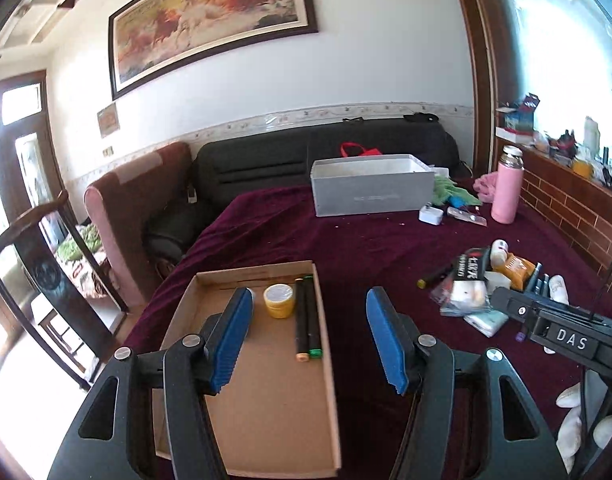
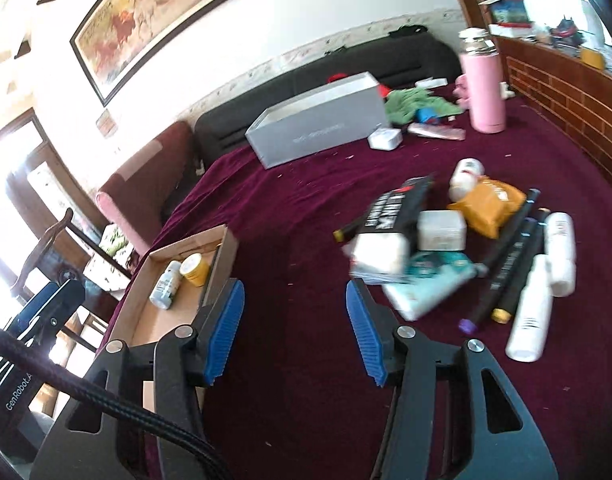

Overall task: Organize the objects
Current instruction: 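Move both tools back from the box toward the cluttered pile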

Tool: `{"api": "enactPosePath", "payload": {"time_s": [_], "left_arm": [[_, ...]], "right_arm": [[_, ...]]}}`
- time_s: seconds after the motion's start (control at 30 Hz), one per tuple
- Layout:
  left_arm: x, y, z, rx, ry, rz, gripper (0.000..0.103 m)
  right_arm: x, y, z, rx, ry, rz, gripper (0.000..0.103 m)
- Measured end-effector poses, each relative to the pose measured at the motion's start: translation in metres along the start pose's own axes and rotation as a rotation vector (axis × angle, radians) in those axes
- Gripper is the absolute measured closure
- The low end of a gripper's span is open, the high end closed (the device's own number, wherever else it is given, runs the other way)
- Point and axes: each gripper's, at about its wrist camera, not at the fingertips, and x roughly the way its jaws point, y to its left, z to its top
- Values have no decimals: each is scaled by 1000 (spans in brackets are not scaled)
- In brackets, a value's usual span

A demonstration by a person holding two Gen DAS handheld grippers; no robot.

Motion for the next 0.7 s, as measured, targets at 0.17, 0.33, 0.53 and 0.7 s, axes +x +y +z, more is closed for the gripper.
{"api": "enactPosePath", "payload": {"time_s": [0.17,0.33,0.53,0.7], "left_arm": [[-4,-28,-2,50,8,-13,49],[1,-51,-3,94,26,-23,49],[13,-69,-8,130,65,-23,49],[28,-78,-11,144,103,-26,50]], "right_arm": [[-16,-30,3,37,-34,-26,49],[-25,-61,7,97,-60,-47,47],[-26,-88,15,116,-69,-69,47],[-30,-99,34,95,-106,-91,47]]}}
